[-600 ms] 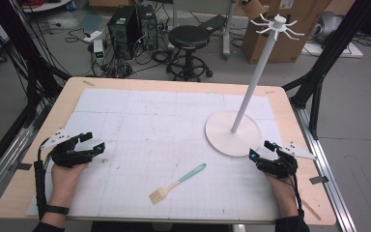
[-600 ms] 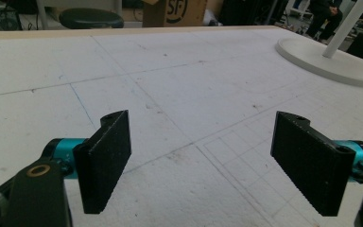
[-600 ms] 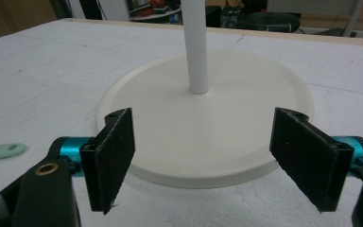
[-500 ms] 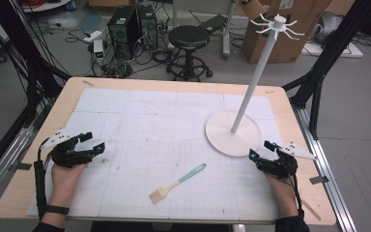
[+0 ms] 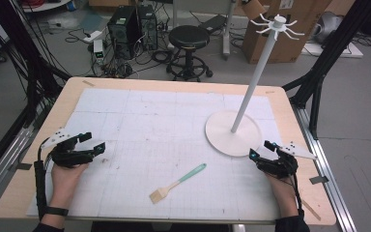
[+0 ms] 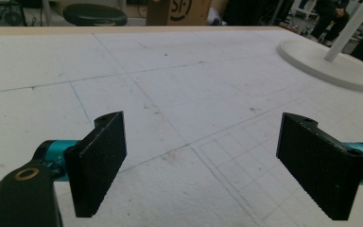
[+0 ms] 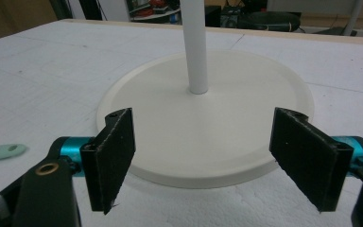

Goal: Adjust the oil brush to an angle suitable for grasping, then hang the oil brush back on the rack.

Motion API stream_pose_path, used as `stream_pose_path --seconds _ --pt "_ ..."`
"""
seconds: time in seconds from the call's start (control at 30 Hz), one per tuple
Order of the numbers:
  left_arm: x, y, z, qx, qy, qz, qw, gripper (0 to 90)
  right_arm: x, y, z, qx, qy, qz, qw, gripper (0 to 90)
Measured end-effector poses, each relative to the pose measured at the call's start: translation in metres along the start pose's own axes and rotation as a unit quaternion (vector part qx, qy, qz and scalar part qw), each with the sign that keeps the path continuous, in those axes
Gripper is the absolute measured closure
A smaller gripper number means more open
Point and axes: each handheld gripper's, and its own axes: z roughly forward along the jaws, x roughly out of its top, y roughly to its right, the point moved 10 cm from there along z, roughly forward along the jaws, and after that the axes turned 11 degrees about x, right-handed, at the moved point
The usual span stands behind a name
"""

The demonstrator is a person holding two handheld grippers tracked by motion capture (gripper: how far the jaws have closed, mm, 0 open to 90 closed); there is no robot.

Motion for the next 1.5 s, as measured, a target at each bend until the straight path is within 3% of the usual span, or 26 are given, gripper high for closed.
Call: stream_pose_path --seconds 0.2,0.6,0.8,0.87,1.27,1.37,1.4,1.5 --pt "0.007 0.016 -0.002 -0.023 0.001 0.012 0.9997 17.3 0.0 0.0 0.0 0.0 -0.001 -0.001 1.0 22.5" --pt "0.011 0.054 0.003 -0.07 -0.019 0.025 0.997 16.0 0.0 0.001 0.0 0.0 -0.001 0.0 1.0 22.5" --pt "0.012 0.073 0.007 -0.082 -0.027 0.038 0.9955 16.0 0.0 0.001 0.0 -0.001 -0.001 0.001 1.0 22.4" --pt "0.01 0.084 0.009 -0.094 -0.035 0.04 0.9941 16.0 0.0 0.001 0.0 -0.002 0.0 0.004 1.0 22.4" --pt "0.003 0.121 0.017 -0.12 -0.054 0.069 0.9889 16.3 0.0 0.002 0.0 -0.003 -0.002 0.007 1.0 22.4" --pt "0.001 0.136 0.019 -0.132 -0.056 0.075 0.9868 16.5 0.0 0.001 0.0 -0.004 -0.001 0.006 1.0 22.3" --pt "-0.001 0.147 0.02 -0.137 -0.061 0.083 0.9852 16.5 0.0 0.002 0.0 -0.004 -0.001 0.006 1.0 22.3" --pt "-0.004 0.158 0.022 -0.142 -0.066 0.09 0.9836 17.1 0.0 0.002 0.0 -0.004 -0.002 0.003 1.0 22.3"
